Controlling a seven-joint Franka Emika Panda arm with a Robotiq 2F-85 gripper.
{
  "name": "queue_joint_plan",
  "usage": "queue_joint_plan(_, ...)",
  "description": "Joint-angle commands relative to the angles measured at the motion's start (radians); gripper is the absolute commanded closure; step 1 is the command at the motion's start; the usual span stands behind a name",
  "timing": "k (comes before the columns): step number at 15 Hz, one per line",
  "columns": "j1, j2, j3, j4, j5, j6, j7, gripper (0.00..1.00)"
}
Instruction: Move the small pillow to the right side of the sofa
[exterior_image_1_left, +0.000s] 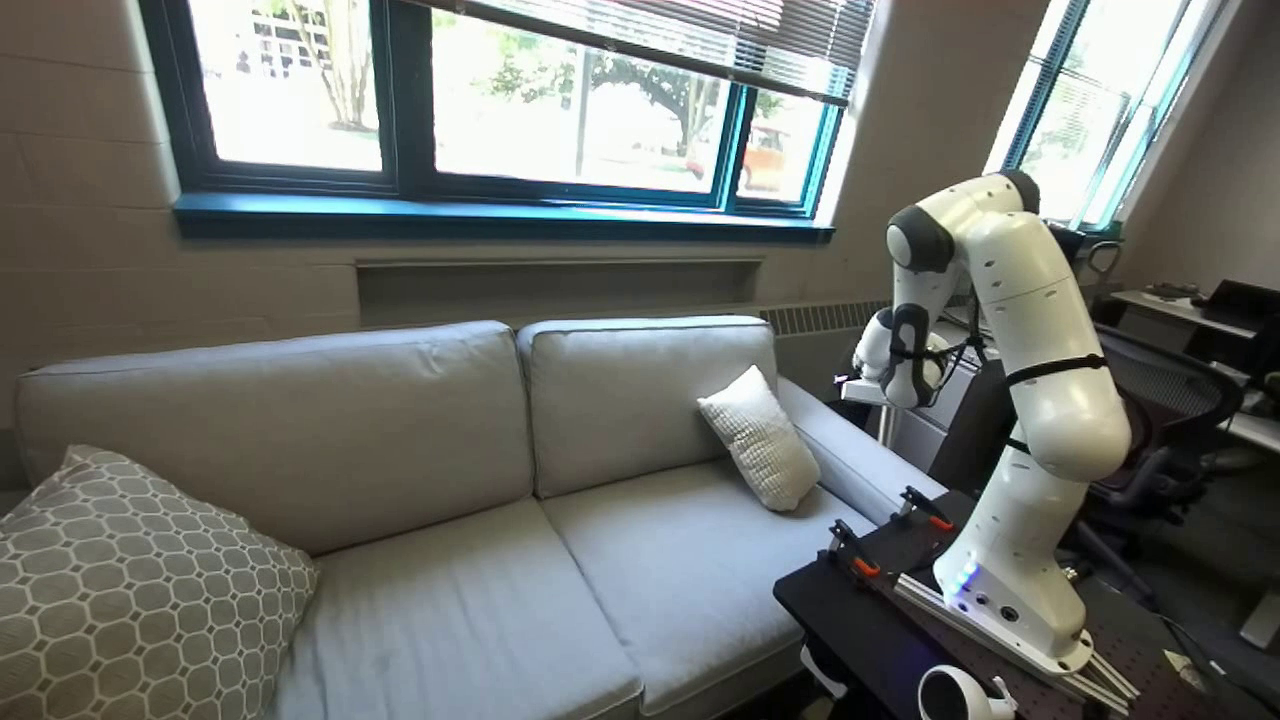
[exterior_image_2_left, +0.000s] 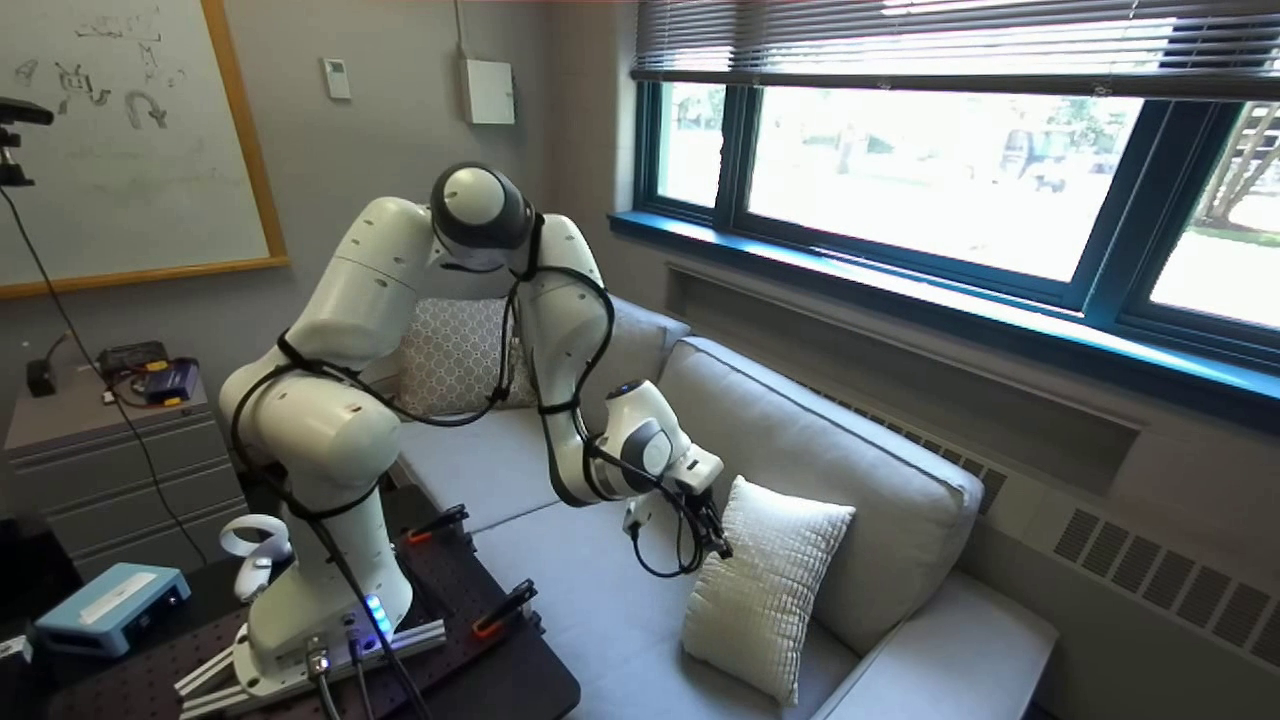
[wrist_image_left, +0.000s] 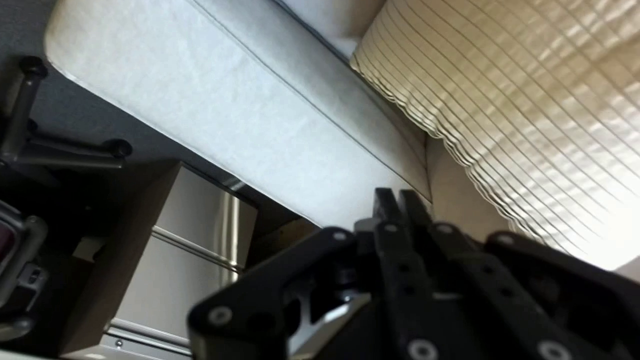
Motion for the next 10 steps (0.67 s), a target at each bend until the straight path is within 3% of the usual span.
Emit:
queue_joint_plan(1, 0.125, -0.229, -0.022, -0.153, 0.09, -0.015, -0.251, 0.68)
queue_joint_plan(3, 0.183, -0.289, 0.028, -0.195, 0.175, -0.025, -0.388, 0.6)
queue_joint_plan(4, 0.195, -0.313, 0.076, -0.215, 0.229, -0.028, -0.457, 0.51)
queue_joint_plan(5, 0.171, -0.228, 0.025, -0.149, 0.154, -0.018, -0.324, 0.44)
queue_joint_plan(6, 0.188, -0.244, 0.044, -0.162, 0.177, -0.026, -0.341, 0.63)
queue_joint_plan(8, 0.191, -0.235, 0.04, -0.159, 0.176, -0.026, -0.332, 0.47)
queue_joint_plan(9, 0.182, -0.23, 0.035, -0.157, 0.174, -0.025, -0.332, 0.19)
queue_joint_plan(10, 0.199, -0.21, 0.036, -0.151, 0.185, -0.025, -0.329, 0.19)
